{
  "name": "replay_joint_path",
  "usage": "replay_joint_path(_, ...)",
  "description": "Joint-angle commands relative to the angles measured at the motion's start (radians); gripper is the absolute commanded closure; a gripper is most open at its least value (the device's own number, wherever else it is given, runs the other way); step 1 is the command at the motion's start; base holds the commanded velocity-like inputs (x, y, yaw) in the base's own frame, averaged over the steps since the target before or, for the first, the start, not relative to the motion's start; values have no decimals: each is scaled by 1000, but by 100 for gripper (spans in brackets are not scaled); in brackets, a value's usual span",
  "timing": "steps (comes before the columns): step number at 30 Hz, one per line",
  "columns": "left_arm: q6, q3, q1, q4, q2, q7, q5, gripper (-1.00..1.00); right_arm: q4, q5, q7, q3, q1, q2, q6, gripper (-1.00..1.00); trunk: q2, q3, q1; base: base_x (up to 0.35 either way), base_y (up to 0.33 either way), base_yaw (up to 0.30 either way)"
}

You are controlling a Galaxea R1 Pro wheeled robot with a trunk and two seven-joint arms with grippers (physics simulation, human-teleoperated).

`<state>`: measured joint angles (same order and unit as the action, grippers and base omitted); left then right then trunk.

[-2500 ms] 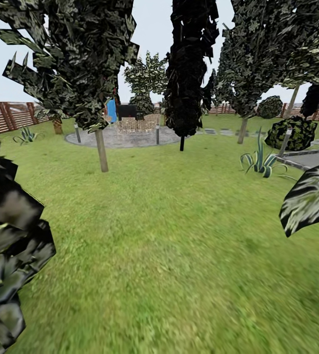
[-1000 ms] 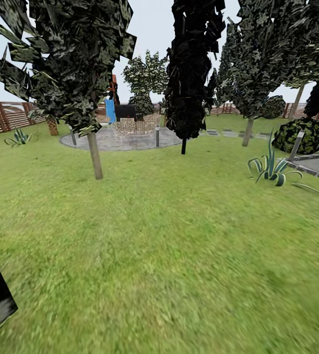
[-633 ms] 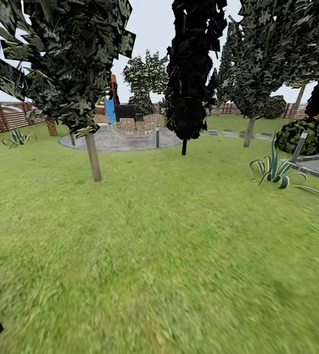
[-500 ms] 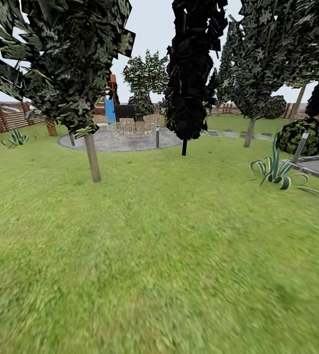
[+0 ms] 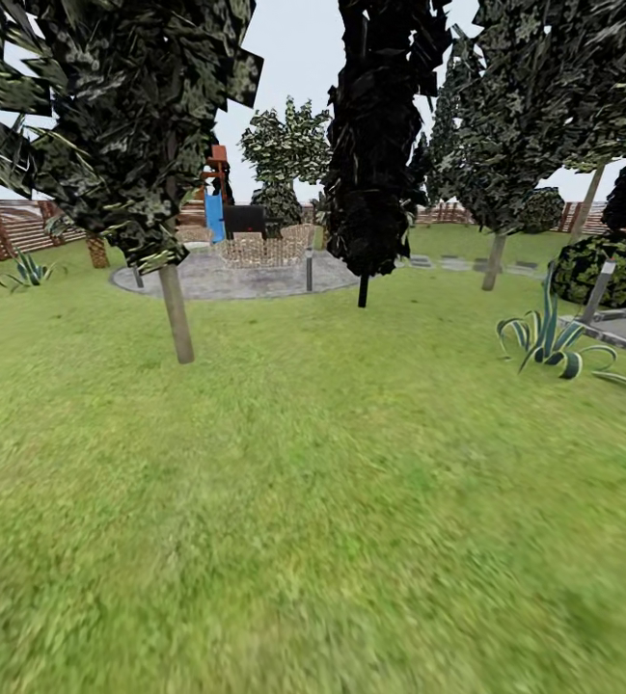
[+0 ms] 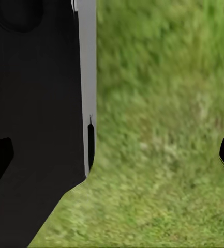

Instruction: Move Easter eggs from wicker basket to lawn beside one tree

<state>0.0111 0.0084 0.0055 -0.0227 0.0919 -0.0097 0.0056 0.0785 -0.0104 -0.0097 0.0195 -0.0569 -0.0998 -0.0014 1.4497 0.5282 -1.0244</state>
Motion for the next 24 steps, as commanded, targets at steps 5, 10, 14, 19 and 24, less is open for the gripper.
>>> replay_joint_path(5, 1, 1, 1, -2, 0, -1, 1, -100, 2, 0, -1, 2, -1, 0, 0, -100, 0, 1, -1, 331, 0, 0)
replay_joint_path(10, 1, 1, 1, -2, 0, -1, 1, -100, 2, 0, -1, 2, -1, 0, 0, -100, 0, 1, -1, 331, 0, 0)
replay_joint_path(14, 1, 1, 1, -2, 0, -1, 1, -100, 2, -1, -1, 2, -1, 0, 0, -100, 0, 1, -1, 331, 0, 0)
replay_joint_path(19, 1, 1, 1, -2, 0, -1, 1, -100, 2, -1, -1, 2, -1, 0, 0, -100, 0, 1, -1, 331, 0, 0)
replay_joint_path(24, 1, 1, 1, -2, 0, -1, 1, -100, 2, -2, -1, 2, -1, 0, 0, -100, 0, 1, -1, 331, 0, 0)
